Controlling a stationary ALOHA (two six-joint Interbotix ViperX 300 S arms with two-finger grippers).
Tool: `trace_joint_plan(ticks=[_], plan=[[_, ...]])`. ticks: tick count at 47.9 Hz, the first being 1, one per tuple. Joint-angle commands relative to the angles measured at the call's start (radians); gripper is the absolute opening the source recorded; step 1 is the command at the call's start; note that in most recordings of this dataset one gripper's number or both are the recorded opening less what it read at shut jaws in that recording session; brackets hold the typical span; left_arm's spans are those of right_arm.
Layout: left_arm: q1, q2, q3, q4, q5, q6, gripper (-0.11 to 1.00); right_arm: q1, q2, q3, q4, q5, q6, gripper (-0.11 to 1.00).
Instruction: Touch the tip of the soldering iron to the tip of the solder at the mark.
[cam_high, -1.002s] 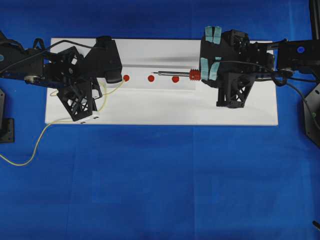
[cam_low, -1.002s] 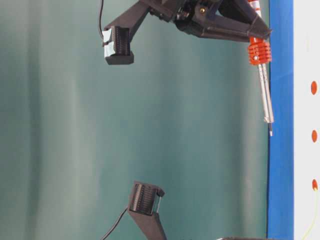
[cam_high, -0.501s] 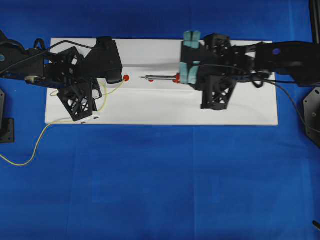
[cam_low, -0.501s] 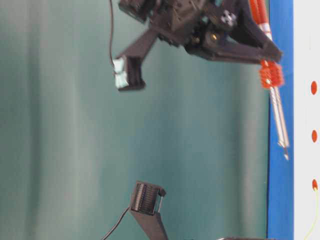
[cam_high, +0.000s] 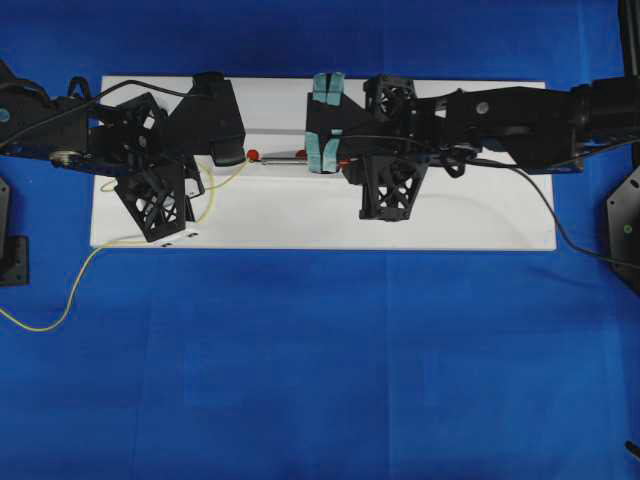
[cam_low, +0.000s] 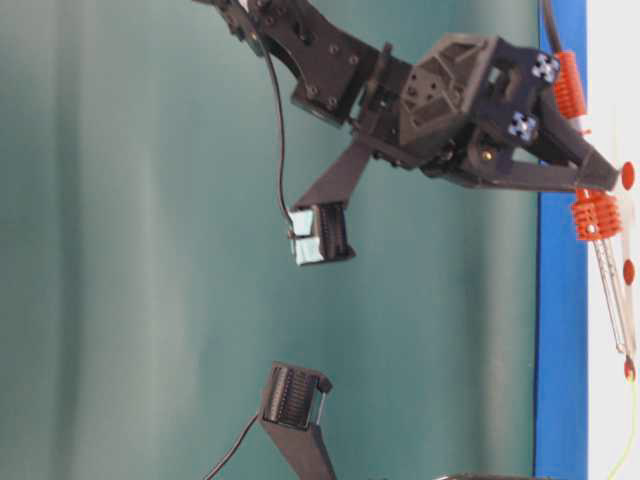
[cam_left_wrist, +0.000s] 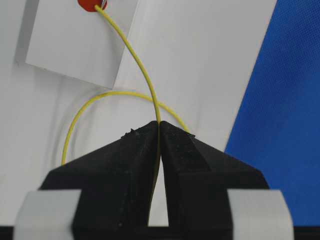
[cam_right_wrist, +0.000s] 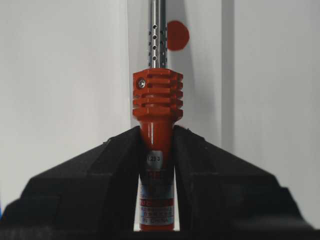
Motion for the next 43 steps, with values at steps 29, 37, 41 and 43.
trace_joint_plan(ticks=[29,37,41,43], plan=[[0.002,0.021,-0.074,-0.002,0.049,0.011,0.02,-0.005,-0.005,-0.043,-0.005,0.046,-0.002,0.06],[0.002,0.021,-0.075,-0.002,0.057,0.011,0.02,-0.005,-0.005,-0.044,-0.005,0.057,-0.002,0.06],[0.002,0.023,-0.075,-0.002,0.057,0.011,0.02,-0.005,-0.005,-0.048,-0.005,0.069,0.000,0.06],[0.002,0.023,-0.077,-0.002,0.057,0.012,0.02,-0.006,-0.005,-0.049,-0.005,0.072,0.000,0.06]])
